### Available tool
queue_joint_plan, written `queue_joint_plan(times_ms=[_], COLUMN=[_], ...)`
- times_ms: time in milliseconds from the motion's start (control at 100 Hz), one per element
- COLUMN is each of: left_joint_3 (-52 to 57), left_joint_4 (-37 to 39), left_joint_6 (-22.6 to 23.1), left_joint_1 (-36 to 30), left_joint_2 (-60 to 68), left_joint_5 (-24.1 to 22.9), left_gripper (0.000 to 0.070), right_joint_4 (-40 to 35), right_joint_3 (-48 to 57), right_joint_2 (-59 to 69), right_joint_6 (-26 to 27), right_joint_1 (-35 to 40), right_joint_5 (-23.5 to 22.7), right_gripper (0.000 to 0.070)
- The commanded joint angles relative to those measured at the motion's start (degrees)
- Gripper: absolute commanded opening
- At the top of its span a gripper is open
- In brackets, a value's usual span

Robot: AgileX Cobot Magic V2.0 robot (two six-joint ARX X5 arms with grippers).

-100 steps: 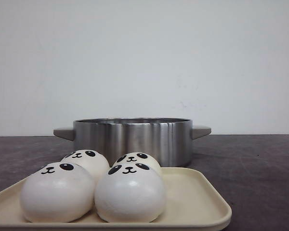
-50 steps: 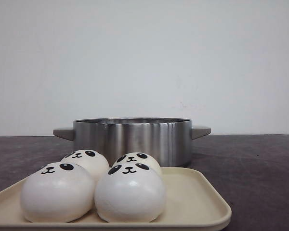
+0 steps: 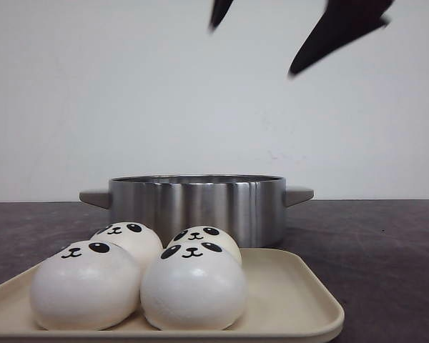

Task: Steam buns
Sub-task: 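Lower the right gripper onto the farther panda bun on the tray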

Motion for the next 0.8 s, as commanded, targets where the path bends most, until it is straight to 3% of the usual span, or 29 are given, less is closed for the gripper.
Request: queue_joint_plan(times_ms=[0, 150, 730, 790], left_joint_3=[0.8, 0.8, 0.8, 0.8], left_joint_4=[0.2, 0.3, 0.3, 0.3], left_joint_6=[0.7, 0.7, 0.7, 0.7], left_joint_1=[-1.0, -3.6, -8.4, -8.5], left_joint_2=[0.2, 0.2, 0.2, 0.2], left_joint_5=[-0.5, -0.5, -1.6, -1.6], left_gripper=[0.0662, 0.0662, 0.0662, 0.0662], right_joint_4=[-2.6, -2.8, 2.0, 2.6], right_joint_3=[2.1, 4.9, 5.0, 5.0], right_joint_2=[5.7, 14.3, 29.6, 30.4], right_joint_6=[3.4, 4.2, 6.2, 6.6], right_joint_1=[1.2, 2.3, 2.1, 2.1], right_joint_5=[-0.6, -4.1, -1.5, -1.4], right_gripper=[0.0605, 0.0605, 0.0602, 0.0579])
